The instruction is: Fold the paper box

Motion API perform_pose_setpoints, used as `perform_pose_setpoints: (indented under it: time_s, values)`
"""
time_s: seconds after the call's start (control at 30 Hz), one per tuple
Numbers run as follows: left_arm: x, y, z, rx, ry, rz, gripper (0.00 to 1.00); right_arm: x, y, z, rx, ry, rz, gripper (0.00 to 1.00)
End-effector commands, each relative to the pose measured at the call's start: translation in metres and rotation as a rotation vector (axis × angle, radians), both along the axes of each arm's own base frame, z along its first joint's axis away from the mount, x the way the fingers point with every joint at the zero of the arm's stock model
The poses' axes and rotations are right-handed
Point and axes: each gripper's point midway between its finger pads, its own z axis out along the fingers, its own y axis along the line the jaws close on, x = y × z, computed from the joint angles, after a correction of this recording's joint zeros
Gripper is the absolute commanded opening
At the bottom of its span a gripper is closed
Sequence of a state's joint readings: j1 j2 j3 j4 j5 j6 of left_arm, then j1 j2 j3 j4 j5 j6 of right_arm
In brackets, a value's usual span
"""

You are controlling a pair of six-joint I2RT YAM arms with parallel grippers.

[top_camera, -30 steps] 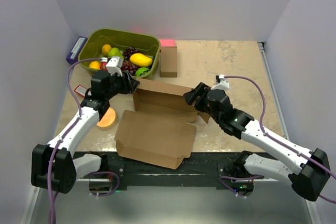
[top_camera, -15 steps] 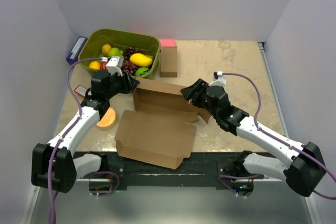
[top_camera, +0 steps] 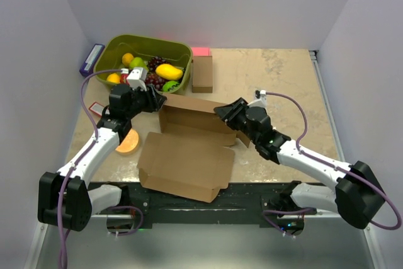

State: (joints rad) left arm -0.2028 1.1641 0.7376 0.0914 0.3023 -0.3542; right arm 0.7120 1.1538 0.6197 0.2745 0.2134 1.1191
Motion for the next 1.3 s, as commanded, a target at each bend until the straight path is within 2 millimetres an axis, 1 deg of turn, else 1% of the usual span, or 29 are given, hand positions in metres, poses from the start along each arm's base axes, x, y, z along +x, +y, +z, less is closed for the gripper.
perform_pose_setpoints:
  time_s: [0.0,0.03,0.07,0.1,0.13,0.23,0.37,0.5,0.53,0.57,0.67,0.7,0.73,0.8,0.83,0.87,0.9,0.93,0.97,1.0,1.03,1.17,1.23,1.27]
  values:
    - [0.001,0.002,-0.005,0.006,0.016,0.002,0.44,0.009,0.008,0.021,0.142,-0.039,-0.025,0.38]
    - [0.001,0.002,-0.005,0.006,0.016,0.002,0.43,0.009,0.007,0.02,0.152,-0.037,-0.034,0.36]
    - [0.001,0.002,-0.005,0.005,0.014,0.002,0.43,0.012,0.005,0.024,0.184,-0.046,-0.055,0.32]
    - [0.001,0.002,-0.005,0.005,0.016,0.001,0.43,0.011,0.004,0.019,0.191,-0.036,-0.063,0.3]
    - [0.001,0.002,-0.005,0.005,0.016,0.001,0.43,0.013,0.0,0.021,0.224,-0.039,-0.09,0.25]
    - [0.001,0.002,-0.005,0.004,0.016,0.001,0.43,0.015,-0.005,0.021,0.253,-0.035,-0.13,0.19]
    - [0.0,0.001,-0.005,0.001,0.017,-0.004,0.42,0.018,-0.012,0.02,0.297,-0.027,-0.181,0.07]
    - [0.0,-0.001,-0.006,-0.005,0.02,-0.013,0.42,0.022,-0.015,0.023,0.339,-0.037,-0.211,0.0]
    - [-0.001,-0.002,-0.006,-0.008,0.022,-0.02,0.42,0.023,-0.014,0.02,0.321,-0.03,-0.213,0.0]
    - [-0.001,-0.002,-0.007,-0.01,0.024,-0.023,0.42,0.026,-0.013,0.023,0.318,-0.034,-0.215,0.0]
    - [-0.002,-0.006,-0.009,-0.022,0.028,-0.038,0.4,0.027,-0.011,0.019,0.29,-0.026,-0.211,0.0]
    - [-0.002,-0.006,-0.009,-0.026,0.029,-0.039,0.4,0.028,-0.012,0.016,0.28,-0.024,-0.215,0.02]
    - [-0.001,-0.007,-0.011,-0.027,0.035,-0.04,0.4,0.026,-0.012,0.013,0.265,-0.02,-0.213,0.07]
    - [0.0,-0.007,-0.014,-0.027,0.047,-0.039,0.39,0.025,-0.017,0.013,0.228,-0.031,-0.215,0.17]
    - [0.001,-0.007,-0.016,-0.026,0.053,-0.038,0.39,0.022,-0.02,0.007,0.192,-0.016,-0.222,0.31]
    - [0.001,-0.007,-0.018,-0.025,0.056,-0.036,0.39,0.02,-0.025,0.01,0.182,-0.025,-0.226,0.39]
    - [0.002,-0.007,-0.017,-0.027,0.057,-0.034,0.39,0.018,-0.028,0.01,0.147,-0.034,-0.224,0.47]
    - [0.002,-0.007,-0.018,-0.028,0.059,-0.033,0.39,0.014,-0.032,0.003,0.106,-0.02,-0.224,0.6]
    - [0.002,-0.007,-0.018,-0.027,0.061,-0.033,0.39,0.012,-0.036,-0.001,0.08,-0.016,-0.225,0.65]
    - [0.003,-0.007,-0.018,-0.029,0.06,-0.033,0.39,0.008,-0.04,0.003,0.057,-0.032,-0.22,0.68]
    - [0.003,-0.007,-0.02,-0.028,0.065,-0.033,0.39,0.005,-0.044,-0.003,0.016,-0.025,-0.219,0.72]
    - [0.003,-0.008,-0.022,-0.032,0.073,-0.034,0.38,-0.009,-0.054,-0.015,-0.109,-0.019,-0.17,0.73]
    - [0.003,-0.008,-0.023,-0.03,0.074,-0.034,0.38,-0.018,-0.059,-0.024,-0.167,-0.004,-0.145,0.68]
    - [0.004,-0.008,-0.022,-0.032,0.073,-0.034,0.38,-0.023,-0.062,-0.033,-0.189,0.011,-0.135,0.62]
